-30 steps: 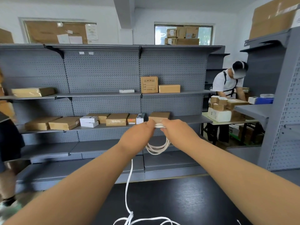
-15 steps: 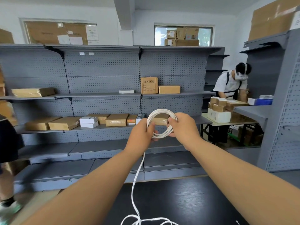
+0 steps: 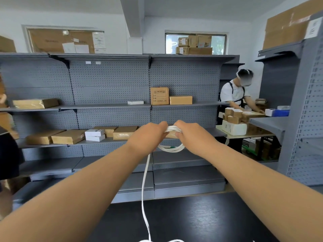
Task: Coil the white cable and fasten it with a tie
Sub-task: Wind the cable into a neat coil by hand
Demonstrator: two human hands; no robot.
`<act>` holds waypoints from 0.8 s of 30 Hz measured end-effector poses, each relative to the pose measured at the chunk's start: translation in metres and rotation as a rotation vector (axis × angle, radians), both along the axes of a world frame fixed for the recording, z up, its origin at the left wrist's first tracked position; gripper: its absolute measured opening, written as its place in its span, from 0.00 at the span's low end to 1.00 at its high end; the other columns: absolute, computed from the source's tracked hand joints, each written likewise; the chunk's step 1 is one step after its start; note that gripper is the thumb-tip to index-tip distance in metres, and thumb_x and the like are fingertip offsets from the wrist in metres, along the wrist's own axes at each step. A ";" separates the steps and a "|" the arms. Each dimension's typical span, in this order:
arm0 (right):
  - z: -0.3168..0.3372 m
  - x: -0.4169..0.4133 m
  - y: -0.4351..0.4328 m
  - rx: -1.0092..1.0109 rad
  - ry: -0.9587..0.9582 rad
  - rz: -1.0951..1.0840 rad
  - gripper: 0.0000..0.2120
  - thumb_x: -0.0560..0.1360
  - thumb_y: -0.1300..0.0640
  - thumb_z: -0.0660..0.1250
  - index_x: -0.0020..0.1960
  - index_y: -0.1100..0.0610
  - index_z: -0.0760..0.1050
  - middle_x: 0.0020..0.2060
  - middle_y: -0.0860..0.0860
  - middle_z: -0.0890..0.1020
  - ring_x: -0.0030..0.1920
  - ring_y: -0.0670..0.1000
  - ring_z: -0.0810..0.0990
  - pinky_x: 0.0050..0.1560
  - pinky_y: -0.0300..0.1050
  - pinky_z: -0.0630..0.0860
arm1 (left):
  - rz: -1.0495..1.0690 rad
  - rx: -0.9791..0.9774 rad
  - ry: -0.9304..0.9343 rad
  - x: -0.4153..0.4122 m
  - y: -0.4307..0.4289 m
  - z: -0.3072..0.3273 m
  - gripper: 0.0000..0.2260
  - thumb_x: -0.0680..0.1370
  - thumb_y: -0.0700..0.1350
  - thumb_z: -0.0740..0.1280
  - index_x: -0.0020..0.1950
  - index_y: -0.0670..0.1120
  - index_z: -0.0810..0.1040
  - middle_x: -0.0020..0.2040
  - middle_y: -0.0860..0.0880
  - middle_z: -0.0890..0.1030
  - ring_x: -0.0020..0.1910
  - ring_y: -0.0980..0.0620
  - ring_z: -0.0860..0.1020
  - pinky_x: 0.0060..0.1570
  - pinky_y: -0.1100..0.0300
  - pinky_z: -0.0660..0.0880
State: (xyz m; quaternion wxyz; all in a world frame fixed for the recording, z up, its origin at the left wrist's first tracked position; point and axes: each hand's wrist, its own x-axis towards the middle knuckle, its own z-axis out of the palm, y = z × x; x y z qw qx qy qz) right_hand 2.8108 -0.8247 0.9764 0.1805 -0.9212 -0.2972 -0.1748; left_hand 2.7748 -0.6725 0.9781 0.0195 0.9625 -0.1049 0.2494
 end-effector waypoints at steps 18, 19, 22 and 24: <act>-0.007 -0.002 -0.017 0.567 0.169 -0.059 0.08 0.76 0.60 0.62 0.46 0.55 0.80 0.41 0.54 0.83 0.44 0.57 0.81 0.48 0.57 0.79 | -0.249 -1.054 0.059 -0.006 -0.007 -0.018 0.05 0.77 0.44 0.68 0.51 0.46 0.81 0.47 0.50 0.83 0.44 0.59 0.78 0.43 0.72 0.71; -0.008 -0.003 -0.017 0.626 0.204 -0.044 0.08 0.76 0.61 0.62 0.45 0.56 0.80 0.40 0.55 0.83 0.44 0.58 0.81 0.48 0.59 0.80 | -0.261 -1.118 0.049 -0.007 -0.010 -0.020 0.05 0.77 0.43 0.67 0.51 0.46 0.80 0.47 0.50 0.83 0.43 0.59 0.78 0.44 0.71 0.71; -0.010 -0.010 -0.017 0.852 0.344 0.016 0.10 0.77 0.62 0.62 0.39 0.54 0.78 0.42 0.59 0.82 0.46 0.60 0.82 0.46 0.57 0.82 | -0.256 -1.314 0.014 -0.009 -0.026 -0.027 0.04 0.79 0.45 0.64 0.47 0.49 0.78 0.45 0.51 0.83 0.45 0.53 0.78 0.50 0.57 0.74; -0.014 -0.015 -0.016 0.992 0.431 0.061 0.12 0.78 0.63 0.62 0.39 0.50 0.76 0.44 0.58 0.82 0.48 0.58 0.82 0.43 0.52 0.82 | -0.278 -1.433 0.008 -0.013 -0.035 -0.029 0.05 0.80 0.45 0.62 0.47 0.48 0.77 0.44 0.51 0.82 0.47 0.48 0.79 0.53 0.51 0.76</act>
